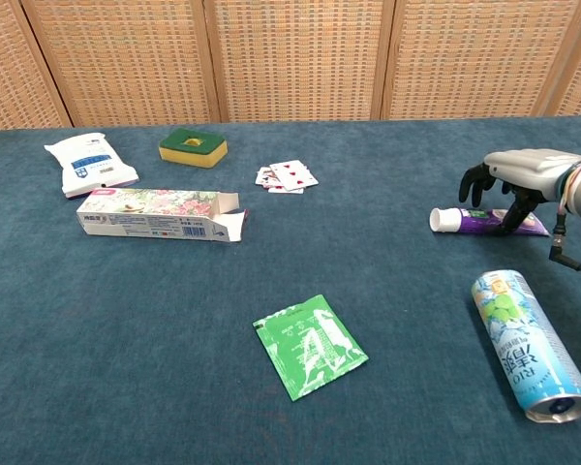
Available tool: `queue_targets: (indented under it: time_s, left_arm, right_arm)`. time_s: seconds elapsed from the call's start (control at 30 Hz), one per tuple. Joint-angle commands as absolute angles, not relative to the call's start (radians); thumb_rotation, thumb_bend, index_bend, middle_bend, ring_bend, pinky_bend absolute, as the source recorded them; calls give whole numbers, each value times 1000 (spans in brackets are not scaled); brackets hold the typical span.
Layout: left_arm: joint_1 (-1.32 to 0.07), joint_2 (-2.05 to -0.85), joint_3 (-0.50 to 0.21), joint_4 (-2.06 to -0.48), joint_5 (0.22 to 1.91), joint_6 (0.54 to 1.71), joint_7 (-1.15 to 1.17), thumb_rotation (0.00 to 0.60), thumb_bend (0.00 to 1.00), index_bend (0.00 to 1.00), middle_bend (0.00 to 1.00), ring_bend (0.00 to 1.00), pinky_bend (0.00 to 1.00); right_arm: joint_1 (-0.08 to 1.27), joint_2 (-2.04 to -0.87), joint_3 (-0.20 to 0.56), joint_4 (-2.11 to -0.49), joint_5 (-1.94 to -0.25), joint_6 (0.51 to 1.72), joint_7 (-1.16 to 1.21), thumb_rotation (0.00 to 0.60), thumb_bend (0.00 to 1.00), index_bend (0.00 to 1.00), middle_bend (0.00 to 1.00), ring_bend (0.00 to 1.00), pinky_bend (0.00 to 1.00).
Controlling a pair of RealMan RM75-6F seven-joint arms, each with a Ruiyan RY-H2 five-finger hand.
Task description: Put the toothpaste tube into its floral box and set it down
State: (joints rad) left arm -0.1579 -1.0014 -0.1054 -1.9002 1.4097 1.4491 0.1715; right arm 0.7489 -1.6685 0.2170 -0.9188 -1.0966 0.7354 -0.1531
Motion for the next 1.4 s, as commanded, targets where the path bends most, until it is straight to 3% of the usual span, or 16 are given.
queue_targets:
  time_s: [0.03,0.37,0.53,0.6,0.97,1.13,1.4]
  left_arm:
    - [-158,-1000,-105,-1900,1410,1448,169,600,209,0,0,0,0]
    - [-160,-996,-103,-1902,1409,1444,159,600,209,0,0,0,0]
    - [-159,-989,-103,-1904,1410,1444,144,600,209,0,0,0,0]
    - [-158,-988,-102,-1905,1411,1445,141,600,210,0,0,0,0]
    - [-182,-990,-111,-1895,1402,1415,143,600,209,0,0,0,0]
    - [-276,-1002,-164,-1811,1407,1324,101,600,209,0,0,0,0]
    - [-509,-1068,-193,-1552,1490,1042,-42,600,209,0,0,0,0]
  right_arm:
    - [752,-1680,211,-900,-1095,724,-156,600,372,310,352,227,255]
    - [757,-1703,207,-853,-1100,706,-141,600,385,363,393,248,265]
    - [753,-1714,203,-833,-1108,708,-130,600,509,561,542,364,372]
    - [748,-1707,204,-845,-1119,716,-109,600,525,597,576,397,404]
    - [695,-1594,179,-986,-1229,848,-49,600,528,606,585,408,407]
    - [666,-1505,173,-1104,-1264,923,-85,600,528,605,586,408,406]
    - [629,-1388,165,-1295,-1272,997,-202,600,527,605,586,409,407]
